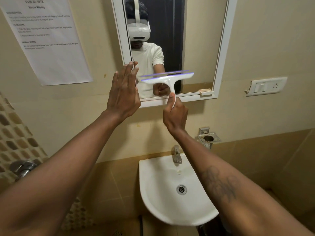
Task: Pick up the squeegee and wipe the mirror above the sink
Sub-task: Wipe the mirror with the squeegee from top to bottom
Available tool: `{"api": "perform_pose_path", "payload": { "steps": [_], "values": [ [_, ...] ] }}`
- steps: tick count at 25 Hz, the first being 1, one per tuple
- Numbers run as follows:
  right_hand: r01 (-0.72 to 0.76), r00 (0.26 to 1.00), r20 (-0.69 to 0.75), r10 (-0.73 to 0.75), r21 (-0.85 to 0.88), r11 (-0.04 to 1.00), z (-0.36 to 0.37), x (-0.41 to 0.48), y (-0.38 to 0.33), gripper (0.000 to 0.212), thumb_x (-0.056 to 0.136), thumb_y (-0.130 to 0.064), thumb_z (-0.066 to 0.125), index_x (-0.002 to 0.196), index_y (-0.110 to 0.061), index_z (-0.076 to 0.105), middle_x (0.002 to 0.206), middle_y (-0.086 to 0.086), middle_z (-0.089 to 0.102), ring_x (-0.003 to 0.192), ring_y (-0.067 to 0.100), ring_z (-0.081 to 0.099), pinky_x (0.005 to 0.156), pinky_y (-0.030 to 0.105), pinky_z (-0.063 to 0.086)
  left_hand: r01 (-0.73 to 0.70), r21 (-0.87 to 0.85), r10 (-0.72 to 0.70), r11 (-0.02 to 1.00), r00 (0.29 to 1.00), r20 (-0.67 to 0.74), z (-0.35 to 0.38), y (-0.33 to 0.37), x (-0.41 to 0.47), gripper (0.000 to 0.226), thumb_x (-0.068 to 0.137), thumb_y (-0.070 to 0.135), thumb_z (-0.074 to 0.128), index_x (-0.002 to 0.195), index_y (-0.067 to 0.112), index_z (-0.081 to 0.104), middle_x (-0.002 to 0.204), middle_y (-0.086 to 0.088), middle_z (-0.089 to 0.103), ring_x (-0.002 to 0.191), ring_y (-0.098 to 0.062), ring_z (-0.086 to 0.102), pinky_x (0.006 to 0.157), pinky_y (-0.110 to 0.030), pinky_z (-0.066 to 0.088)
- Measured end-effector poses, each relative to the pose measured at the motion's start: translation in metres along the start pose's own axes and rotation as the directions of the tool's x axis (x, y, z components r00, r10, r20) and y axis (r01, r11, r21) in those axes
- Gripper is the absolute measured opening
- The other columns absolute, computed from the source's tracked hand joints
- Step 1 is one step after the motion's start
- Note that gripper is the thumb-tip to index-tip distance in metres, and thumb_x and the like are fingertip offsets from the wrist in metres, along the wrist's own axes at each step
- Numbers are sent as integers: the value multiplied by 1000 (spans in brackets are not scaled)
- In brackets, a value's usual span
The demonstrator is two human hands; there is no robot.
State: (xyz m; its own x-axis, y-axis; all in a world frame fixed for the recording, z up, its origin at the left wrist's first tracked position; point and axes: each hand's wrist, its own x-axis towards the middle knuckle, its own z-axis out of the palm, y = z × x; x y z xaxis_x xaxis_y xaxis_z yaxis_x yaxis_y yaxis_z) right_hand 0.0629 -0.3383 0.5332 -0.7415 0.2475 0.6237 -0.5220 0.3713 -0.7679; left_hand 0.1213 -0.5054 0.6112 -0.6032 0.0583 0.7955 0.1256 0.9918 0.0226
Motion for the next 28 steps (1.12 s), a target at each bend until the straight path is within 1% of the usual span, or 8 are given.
{"api": "perform_pose_path", "payload": {
  "steps": [5,7,12,15,18,22,24,28],
  "values": [
    [80,991,-107,-78,18,997,-13,62,-19,52,107,-45,32,88,-13,69,77,3,71,59,6,44,50,19,28,-27,-21,27,999,999,-29,2,17,22,75,88,2,52,160,9,32,173,-10,21,161,-28,19,130,-53,19],
    [81,994,-82,-79,21,996,-16,78,-17,53,108,-45,33,89,-12,70,77,2,70,61,9,52,54,24,35,-42,-24,41,999,998,-36,5,25,29,75,88,4,51,160,9,32,173,-12,22,161,-29,19,130,-54,19],
    [137,987,-91,-132,45,990,-13,87,-7,56,106,-44,33,90,-9,73,70,-5,64,53,-8,51,54,2,37,-69,-10,69,998,997,-35,19,34,43,72,90,7,51,159,8,33,172,-13,24,162,-29,19,130,-53,19],
    [135,988,-75,-134,10,991,-9,80,7,54,108,-42,32,93,-10,73,74,0,70,52,-1,45,50,4,34,-68,-23,67,997,997,-34,29,35,44,72,90,7,52,160,8,33,171,-13,26,161,-30,20,129,-55,19],
    [126,990,-66,-124,31,992,-8,63,28,48,109,-36,34,91,-9,70,65,-6,60,57,-11,52,50,4,34,-71,-34,71,997,997,-20,37,35,40,73,91,7,53,161,8,31,172,-11,26,162,-28,18,131,-54,15],
    [80,997,-22,-80,31,996,-10,39,57,45,111,-37,33,77,-19,57,57,-9,47,51,8,48,46,18,26,-80,-57,79,995,997,-22,45,37,39,73,91,5,55,160,7,32,172,-12,26,162,-29,18,132,-53,14],
    [44,999,6,-44,20,999,-13,28,66,46,110,-40,31,73,-22,50,56,-9,45,49,9,43,47,24,25,-83,-71,81,994,996,-31,49,40,40,74,90,4,56,160,7,33,171,-12,26,162,-29,18,132,-52,13],
    [13,1000,25,-13,-30,999,-16,20,70,45,110,-42,30,70,-25,44,54,-11,42,48,9,41,46,22,23,-90,-98,88,991,996,-27,56,46,37,74,88,4,56,159,6,35,171,-13,28,161,-31,20,132,-53,15]
  ]
}}
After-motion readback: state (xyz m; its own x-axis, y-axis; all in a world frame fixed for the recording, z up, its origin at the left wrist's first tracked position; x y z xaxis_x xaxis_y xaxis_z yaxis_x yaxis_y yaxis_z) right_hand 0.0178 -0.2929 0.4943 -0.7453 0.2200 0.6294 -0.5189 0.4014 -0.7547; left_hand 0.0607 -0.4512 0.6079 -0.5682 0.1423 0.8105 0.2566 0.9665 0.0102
